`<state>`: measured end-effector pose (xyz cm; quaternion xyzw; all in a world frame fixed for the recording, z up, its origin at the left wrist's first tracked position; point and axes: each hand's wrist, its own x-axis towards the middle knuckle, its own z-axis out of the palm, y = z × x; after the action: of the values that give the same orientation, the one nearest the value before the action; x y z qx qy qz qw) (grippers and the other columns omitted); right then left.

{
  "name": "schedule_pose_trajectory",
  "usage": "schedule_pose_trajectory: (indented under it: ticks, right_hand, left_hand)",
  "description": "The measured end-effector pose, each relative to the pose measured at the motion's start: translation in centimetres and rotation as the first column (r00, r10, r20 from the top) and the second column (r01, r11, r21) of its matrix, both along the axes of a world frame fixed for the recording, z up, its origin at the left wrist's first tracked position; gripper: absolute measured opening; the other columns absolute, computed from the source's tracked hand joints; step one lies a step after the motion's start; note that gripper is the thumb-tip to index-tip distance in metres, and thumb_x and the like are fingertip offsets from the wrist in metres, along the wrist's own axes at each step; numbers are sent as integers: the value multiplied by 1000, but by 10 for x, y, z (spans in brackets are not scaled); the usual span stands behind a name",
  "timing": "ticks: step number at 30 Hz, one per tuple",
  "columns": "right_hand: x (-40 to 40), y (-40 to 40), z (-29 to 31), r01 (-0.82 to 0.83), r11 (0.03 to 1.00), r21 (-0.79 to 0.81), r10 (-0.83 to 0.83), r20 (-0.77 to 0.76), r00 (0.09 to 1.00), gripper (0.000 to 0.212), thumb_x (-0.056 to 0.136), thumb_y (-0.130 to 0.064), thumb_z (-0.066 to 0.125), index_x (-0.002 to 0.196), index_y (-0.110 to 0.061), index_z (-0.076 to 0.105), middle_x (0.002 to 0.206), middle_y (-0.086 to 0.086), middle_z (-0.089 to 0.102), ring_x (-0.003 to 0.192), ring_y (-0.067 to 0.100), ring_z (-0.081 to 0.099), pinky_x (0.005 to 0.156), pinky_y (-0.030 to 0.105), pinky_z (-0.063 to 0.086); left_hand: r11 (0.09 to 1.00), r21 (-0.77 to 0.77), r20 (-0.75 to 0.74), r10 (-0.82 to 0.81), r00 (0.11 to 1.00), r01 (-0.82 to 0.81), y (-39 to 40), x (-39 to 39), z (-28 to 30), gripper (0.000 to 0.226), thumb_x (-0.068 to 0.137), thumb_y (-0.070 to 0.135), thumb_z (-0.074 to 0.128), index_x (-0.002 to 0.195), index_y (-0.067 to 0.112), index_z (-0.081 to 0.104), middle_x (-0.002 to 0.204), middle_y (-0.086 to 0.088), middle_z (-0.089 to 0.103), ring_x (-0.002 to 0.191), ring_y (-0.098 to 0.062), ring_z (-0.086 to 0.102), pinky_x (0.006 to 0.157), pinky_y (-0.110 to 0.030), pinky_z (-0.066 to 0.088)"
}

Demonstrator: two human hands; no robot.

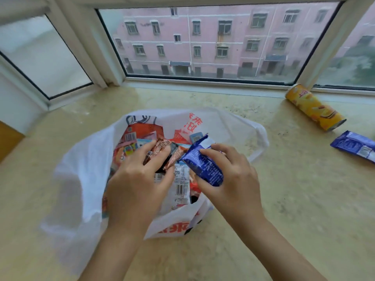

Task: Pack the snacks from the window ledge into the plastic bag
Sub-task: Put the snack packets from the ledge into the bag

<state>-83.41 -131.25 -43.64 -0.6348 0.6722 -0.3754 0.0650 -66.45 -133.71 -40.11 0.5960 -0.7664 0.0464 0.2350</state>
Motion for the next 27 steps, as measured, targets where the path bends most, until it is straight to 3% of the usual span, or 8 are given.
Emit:
schedule_pose_trajectory:
  ticks: [8,11,14,16,17,21,24,27]
  right_hand:
    - [48,-58,-12,-9,985,170,-7,95,995,50,76,-47,69,123,-33,57,121,-7,54,105,19,55,82,42,49]
    - [61,-74,-21,-85,968,238,74,56,996,54,88,-52,57,136,-28,49,139,0,47,123,23,44,100,42,40]
    - [66,-78,-28,-155,915,372,196,-73,978,56,98,-53,31,150,-31,24,160,3,14,146,25,6,116,54,12]
    - [62,-77,-29,-167,873,458,254,-135,958,58,98,-54,20,152,-36,7,161,-2,-7,146,21,-17,116,55,-6]
    - [59,-75,-28,-165,870,464,267,-163,950,60,97,-56,17,152,-36,2,160,-4,-12,145,20,-21,115,55,-10]
    - [39,-62,-27,-147,921,361,236,-217,947,68,90,-62,4,152,-35,4,161,-1,-5,147,21,-14,114,55,-5]
    - [17,-49,-27,-104,950,296,170,-204,964,65,92,-57,17,151,-31,20,161,3,11,148,24,4,115,56,8]
    - [-15,-34,-26,-42,974,221,85,-190,978,59,91,-50,35,143,-23,42,152,8,35,140,29,31,110,56,29]
  left_hand:
    - [995,11,34,102,994,-102,-40,40,-18,21,79,24,76,100,21,76,100,-3,70,75,-28,64,51,-29,46]
    - [995,19,119,93,988,-96,-51,49,-36,31,86,32,67,115,22,71,118,-9,66,97,-32,64,69,-37,52]
    - [969,231,304,15,952,-89,-50,55,-47,69,91,63,14,149,29,30,154,-8,32,140,-26,33,106,-43,34]
    - [944,322,285,-22,958,-75,-48,57,-55,80,80,73,-8,150,33,-5,161,-2,-1,148,-18,2,115,-42,11]
    - [945,322,265,-26,964,-63,-48,56,-56,80,79,74,-11,149,33,-11,161,-1,-6,147,-17,-4,115,-41,6]
    - [975,220,290,-41,956,-25,-44,32,-45,81,91,70,2,152,21,22,157,-8,23,144,-25,23,112,-49,22]
    - [979,189,222,-111,969,69,-38,4,-37,74,92,66,17,146,19,36,151,-9,36,137,-26,37,107,-46,33]
    - [980,133,174,-170,970,148,-31,-27,-33,61,92,56,35,138,18,48,132,-10,55,119,-27,54,93,-42,46]
